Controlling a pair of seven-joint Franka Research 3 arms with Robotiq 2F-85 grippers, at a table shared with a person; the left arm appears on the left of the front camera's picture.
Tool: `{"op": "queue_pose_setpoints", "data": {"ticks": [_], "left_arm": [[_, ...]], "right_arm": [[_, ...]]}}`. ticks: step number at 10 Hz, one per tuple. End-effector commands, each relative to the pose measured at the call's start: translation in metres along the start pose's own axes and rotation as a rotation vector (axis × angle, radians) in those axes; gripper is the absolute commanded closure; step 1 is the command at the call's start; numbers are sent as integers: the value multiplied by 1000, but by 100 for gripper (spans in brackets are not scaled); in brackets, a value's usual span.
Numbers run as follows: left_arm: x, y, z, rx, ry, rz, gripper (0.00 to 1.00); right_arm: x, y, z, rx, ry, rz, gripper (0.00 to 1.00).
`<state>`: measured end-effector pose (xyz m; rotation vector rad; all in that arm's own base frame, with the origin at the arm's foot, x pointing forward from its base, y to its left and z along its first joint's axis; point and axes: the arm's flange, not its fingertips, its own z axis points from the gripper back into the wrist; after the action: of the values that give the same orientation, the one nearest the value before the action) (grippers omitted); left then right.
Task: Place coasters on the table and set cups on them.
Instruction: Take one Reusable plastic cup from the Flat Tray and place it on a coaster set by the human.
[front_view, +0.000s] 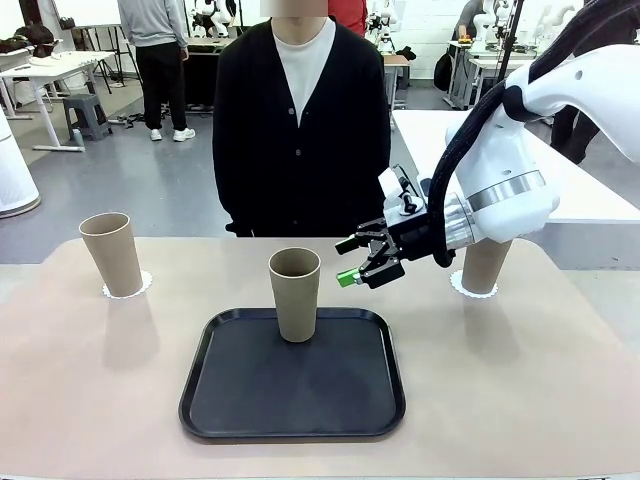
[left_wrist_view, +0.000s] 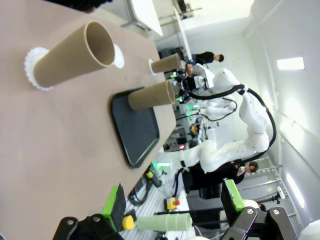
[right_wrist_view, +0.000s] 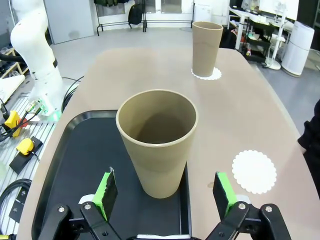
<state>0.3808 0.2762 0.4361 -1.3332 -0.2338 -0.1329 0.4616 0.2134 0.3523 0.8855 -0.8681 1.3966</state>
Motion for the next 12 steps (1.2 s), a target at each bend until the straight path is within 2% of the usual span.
{"op": "queue_pose_setpoints", "data": {"ticks": [1, 2, 3, 5, 8, 12], "left_arm": [[0, -4, 2, -5, -4, 3, 0], [0, -4, 2, -5, -4, 3, 0], [0, -4, 2, -5, -4, 3, 0], [0, -4, 2, -5, -4, 3, 0], [0, -4, 2, -5, -4, 3, 0], [0, -4, 2, -5, -4, 3, 0]], "right_arm": [[0, 0, -1, 2, 0, 10, 0], [0, 0, 0, 0, 0, 0, 0], [-8, -3, -6, -10, -40, -14, 0], [-36, -10, -18, -4, -62, -89, 0], [-56, -2, -39, -65, -49, -72, 0], [-70, -7, -67, -26, -72, -89, 0]]}}
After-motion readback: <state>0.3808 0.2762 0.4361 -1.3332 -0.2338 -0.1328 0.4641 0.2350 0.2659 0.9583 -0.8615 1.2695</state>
